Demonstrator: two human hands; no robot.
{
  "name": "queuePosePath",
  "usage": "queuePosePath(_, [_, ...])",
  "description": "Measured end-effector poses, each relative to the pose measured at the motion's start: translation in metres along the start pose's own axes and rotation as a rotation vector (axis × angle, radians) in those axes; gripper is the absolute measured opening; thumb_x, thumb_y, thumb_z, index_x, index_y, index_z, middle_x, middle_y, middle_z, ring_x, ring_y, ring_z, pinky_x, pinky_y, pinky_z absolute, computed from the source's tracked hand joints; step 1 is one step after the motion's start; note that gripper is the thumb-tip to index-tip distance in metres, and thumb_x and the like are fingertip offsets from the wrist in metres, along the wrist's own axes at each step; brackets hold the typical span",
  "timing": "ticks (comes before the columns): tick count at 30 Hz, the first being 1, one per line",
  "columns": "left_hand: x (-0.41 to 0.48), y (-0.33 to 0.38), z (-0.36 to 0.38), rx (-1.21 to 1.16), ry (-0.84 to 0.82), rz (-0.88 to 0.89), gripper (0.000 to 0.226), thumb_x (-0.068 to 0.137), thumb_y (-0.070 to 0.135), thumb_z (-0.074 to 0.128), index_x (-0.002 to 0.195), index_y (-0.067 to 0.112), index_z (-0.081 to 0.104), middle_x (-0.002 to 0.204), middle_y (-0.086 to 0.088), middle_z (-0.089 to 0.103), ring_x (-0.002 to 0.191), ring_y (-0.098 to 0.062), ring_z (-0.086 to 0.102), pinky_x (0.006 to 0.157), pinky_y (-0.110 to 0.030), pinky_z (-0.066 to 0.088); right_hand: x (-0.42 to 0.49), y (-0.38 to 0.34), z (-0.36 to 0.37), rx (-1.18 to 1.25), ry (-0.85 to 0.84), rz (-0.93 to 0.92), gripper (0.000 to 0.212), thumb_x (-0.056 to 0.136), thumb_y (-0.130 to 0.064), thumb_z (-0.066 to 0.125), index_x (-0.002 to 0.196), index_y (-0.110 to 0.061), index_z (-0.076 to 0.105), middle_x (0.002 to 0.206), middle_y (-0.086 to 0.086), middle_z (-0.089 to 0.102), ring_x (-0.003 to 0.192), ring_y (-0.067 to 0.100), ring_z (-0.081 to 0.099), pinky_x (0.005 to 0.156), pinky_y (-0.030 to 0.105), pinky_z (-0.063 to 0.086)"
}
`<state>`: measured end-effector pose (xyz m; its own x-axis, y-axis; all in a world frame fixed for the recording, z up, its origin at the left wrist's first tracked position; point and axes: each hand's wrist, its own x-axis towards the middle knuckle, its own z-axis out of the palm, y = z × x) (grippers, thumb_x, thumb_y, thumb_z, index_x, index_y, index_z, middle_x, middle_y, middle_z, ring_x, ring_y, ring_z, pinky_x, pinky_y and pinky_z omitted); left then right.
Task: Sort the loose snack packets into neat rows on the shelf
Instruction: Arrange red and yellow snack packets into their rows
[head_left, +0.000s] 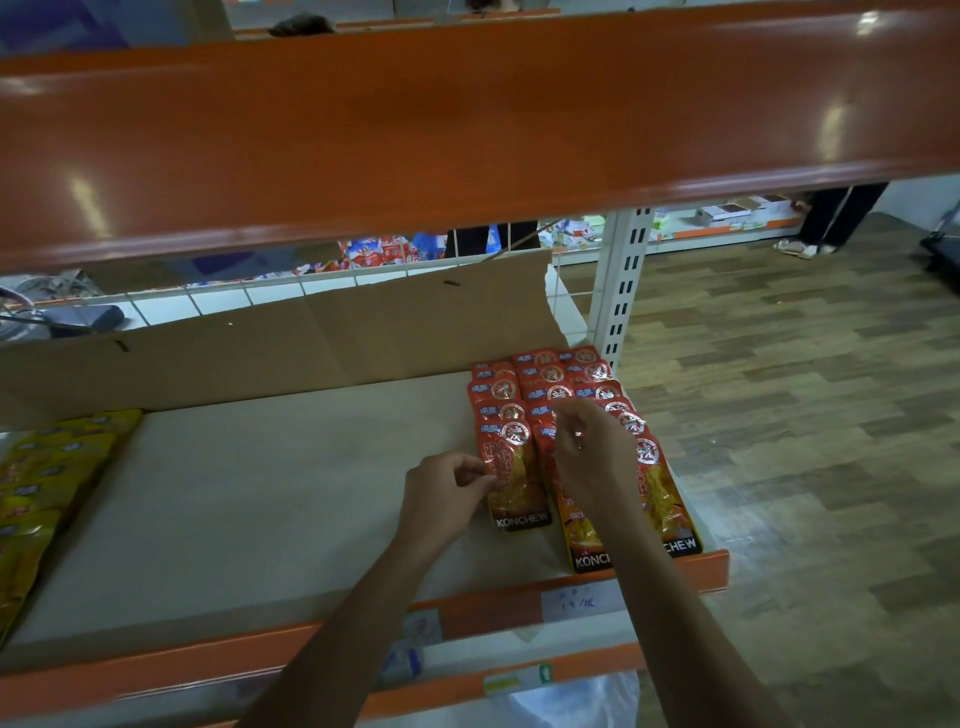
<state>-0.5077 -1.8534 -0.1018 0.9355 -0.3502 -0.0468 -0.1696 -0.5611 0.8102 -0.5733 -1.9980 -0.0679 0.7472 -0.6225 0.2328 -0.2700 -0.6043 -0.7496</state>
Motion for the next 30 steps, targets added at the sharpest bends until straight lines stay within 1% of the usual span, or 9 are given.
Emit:
queuePosePath(4, [-0.002,0.004,0.000,0.046,0.015,-0.004,0.018,0.079,0.027,0.076,0.089,0.022,0.062,0.079,0.008,0.064,0.070,0.003,0.057,0.059,-0.006,0.042,-0.001,0.000,-0.002,-0.004,-0.013,-0.005,0.024,0.093,-0.009,0.054,0.115,-0.011,0.065,0.112,0.006,0.068,0.099,0.016,0.061,0.073,0.019,0.036])
queuePosePath(8, [-0.004,0.006,0.000,0.106,0.037,-0.003,0.025,0.078,0.034,0.077,0.094,0.018,0.067,0.082,0.008,0.065,0.076,-0.004,0.060,0.072,-0.019,0.050,-0.004,-0.004,-0.002,-0.005,-0.049,-0.010,0.024,0.093,-0.009,0.053,0.114,-0.010,0.065,0.113,0.005,0.067,0.104,0.018,0.060,0.075,0.018,0.034])
queuePosePath(11, [-0.007,0.004,-0.004,0.130,0.062,0.002,0.023,0.082,0.039,0.072,0.094,0.020,0.068,0.087,0.008,0.068,0.079,-0.005,0.062,0.078,-0.026,0.053,-0.006,-0.011,0.002,0.002,-0.066,-0.046,0.025,0.092,-0.006,0.053,0.113,-0.010,0.066,0.113,0.006,0.067,0.105,0.020,0.060,0.080,0.023,0.039])
queuePosePath(15, [-0.013,-0.002,-0.023,0.181,0.132,0.058,0.016,0.087,0.038,0.064,0.094,0.024,0.069,0.089,0.009,0.071,0.080,-0.005,0.064,0.080,-0.026,0.053,-0.011,-0.028,0.016,-0.018,-0.109,-0.079,0.028,0.092,-0.007,0.053,0.117,-0.012,0.065,0.117,0.007,0.066,0.108,0.023,0.059,0.085,0.028,0.043])
queuePosePath(19, [-0.023,-0.015,-0.058,0.210,0.226,0.112,0.016,0.089,0.033,0.063,0.098,0.021,0.069,0.094,0.007,0.071,0.088,-0.009,0.066,0.083,-0.027,0.051,-0.028,-0.054,0.043,-0.064,-0.175,-0.168,0.025,0.092,-0.009,0.051,0.112,-0.011,0.066,0.112,0.010,0.066,0.102,0.028,0.060,0.079,0.029,0.042])
queuePosePath(22, [-0.038,-0.039,-0.094,0.301,0.317,0.158,0.023,0.090,0.029,0.061,0.109,0.016,0.067,0.106,0.001,0.068,0.098,-0.014,0.064,0.085,-0.025,0.047,-0.052,-0.086,0.071,-0.069,-0.249,-0.223,0.031,0.094,-0.014,0.051,0.124,-0.016,0.061,0.126,0.001,0.062,0.116,0.020,0.055,0.093,0.026,0.041])
queuePosePath(25, [-0.059,-0.069,-0.140,0.387,0.405,0.157,0.029,0.089,0.028,0.061,0.115,0.015,0.065,0.113,-0.003,0.067,0.104,-0.020,0.062,0.087,-0.030,0.048,-0.084,-0.123,0.107,-0.056,-0.299,-0.314,0.033,0.094,-0.013,0.051,0.126,-0.014,0.060,0.127,0.002,0.062,0.119,0.021,0.053,0.097,0.026,0.040])
queuePosePath(27, [-0.075,-0.093,-0.174,0.429,0.456,0.155,0.029,0.086,0.024,0.065,0.113,0.013,0.066,0.109,-0.007,0.068,0.101,-0.026,0.063,0.082,-0.035,0.051,-0.109,-0.150,0.135,-0.061,-0.346,-0.352,0.035,0.094,-0.013,0.050,0.128,-0.015,0.059,0.129,0.002,0.061,0.122,0.021,0.051,0.100,0.026,0.039])
queuePosePath(30, [-0.103,-0.132,-0.229,0.517,0.542,0.161,0.028,0.074,0.018,0.074,0.101,0.011,0.070,0.095,-0.007,0.071,0.084,-0.029,0.067,0.063,-0.032,0.054,-0.151,-0.193,0.177,-0.049,-0.398,-0.406,0.035,0.091,-0.012,0.053,0.126,-0.013,0.060,0.127,0.003,0.062,0.121,0.023,0.052,0.100,0.026,0.039])
